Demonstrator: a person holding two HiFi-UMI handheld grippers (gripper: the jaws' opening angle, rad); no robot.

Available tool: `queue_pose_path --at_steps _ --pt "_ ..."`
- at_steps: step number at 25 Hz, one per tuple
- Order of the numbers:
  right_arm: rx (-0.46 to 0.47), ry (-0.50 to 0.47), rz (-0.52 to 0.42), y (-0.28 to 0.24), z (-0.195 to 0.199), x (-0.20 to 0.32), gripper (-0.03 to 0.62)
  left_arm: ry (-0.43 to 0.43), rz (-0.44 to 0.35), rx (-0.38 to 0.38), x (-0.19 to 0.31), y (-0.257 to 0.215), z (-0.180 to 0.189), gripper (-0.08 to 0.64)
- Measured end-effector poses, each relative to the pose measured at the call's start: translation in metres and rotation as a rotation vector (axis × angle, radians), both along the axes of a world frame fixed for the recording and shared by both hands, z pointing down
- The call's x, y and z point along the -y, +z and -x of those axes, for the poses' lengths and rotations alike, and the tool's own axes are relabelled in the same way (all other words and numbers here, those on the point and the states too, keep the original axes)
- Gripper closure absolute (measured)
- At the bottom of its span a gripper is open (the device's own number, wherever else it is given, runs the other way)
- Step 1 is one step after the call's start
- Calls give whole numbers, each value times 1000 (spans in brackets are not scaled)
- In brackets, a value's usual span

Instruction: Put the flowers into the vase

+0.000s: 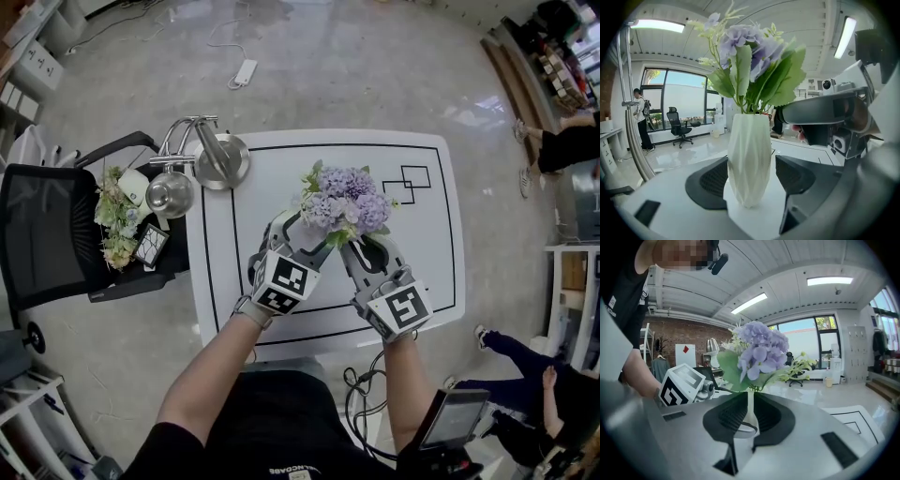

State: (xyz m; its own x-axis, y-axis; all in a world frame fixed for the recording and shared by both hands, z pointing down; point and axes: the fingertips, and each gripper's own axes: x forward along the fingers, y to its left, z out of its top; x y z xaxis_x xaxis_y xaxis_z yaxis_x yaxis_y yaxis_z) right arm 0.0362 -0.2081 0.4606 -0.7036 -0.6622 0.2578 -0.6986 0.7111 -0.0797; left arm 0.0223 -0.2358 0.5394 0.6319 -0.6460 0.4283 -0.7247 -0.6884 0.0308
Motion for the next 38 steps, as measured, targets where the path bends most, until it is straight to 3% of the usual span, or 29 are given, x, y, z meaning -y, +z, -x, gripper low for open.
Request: queue_pose_path --at_steps 26,38 --pt "-12 45 -6 12 -18 -29 566 4 6 23 -44 5 10 245" --pt "16 163 -79 -41 -53 -54 566 81 -90 -48 -83 -54 -14 247"
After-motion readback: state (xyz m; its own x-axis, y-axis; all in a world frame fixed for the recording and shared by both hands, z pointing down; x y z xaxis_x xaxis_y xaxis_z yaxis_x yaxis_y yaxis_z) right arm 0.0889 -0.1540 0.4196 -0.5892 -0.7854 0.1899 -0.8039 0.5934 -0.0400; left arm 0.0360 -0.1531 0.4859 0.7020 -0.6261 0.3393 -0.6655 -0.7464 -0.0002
